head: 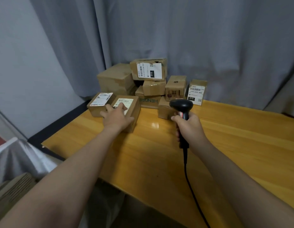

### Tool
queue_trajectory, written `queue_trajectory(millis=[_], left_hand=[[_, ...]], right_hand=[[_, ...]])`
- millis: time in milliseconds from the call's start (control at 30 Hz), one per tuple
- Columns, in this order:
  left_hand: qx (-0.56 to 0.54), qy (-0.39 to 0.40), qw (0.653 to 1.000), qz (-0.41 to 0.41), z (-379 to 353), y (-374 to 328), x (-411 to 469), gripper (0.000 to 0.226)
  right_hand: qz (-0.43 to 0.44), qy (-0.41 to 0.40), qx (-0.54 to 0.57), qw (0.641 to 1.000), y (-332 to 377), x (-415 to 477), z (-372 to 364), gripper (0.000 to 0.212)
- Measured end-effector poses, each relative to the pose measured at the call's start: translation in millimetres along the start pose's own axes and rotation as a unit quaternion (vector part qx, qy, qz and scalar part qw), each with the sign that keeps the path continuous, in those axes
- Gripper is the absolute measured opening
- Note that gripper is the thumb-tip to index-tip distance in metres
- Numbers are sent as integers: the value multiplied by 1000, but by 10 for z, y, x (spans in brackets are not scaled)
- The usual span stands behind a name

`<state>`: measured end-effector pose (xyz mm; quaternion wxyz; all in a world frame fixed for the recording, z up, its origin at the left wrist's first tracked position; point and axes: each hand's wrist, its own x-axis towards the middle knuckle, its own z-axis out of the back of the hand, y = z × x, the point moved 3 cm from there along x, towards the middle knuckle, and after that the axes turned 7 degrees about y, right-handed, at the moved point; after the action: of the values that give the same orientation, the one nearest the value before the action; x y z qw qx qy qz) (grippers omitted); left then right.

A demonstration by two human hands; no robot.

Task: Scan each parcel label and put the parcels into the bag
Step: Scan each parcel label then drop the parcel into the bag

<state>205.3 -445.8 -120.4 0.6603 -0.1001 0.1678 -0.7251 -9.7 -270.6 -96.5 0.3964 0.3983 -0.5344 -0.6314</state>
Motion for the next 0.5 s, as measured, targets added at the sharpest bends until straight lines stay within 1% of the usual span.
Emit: queue_trajectory(millis=[133,333,500], left_hand=[[-7,18,999,-28,-38,-40,-424,53],[3,49,996,-73,-85,-144,-1390,55],[16,58,994,-94,-194,-262,-2194,57]], right_hand=[[-12,1,4,1000,59,-275,9,15],[-33,9,12,999,73,-988,103,18],[-42,3,8,999,-92,-1616,142,14]])
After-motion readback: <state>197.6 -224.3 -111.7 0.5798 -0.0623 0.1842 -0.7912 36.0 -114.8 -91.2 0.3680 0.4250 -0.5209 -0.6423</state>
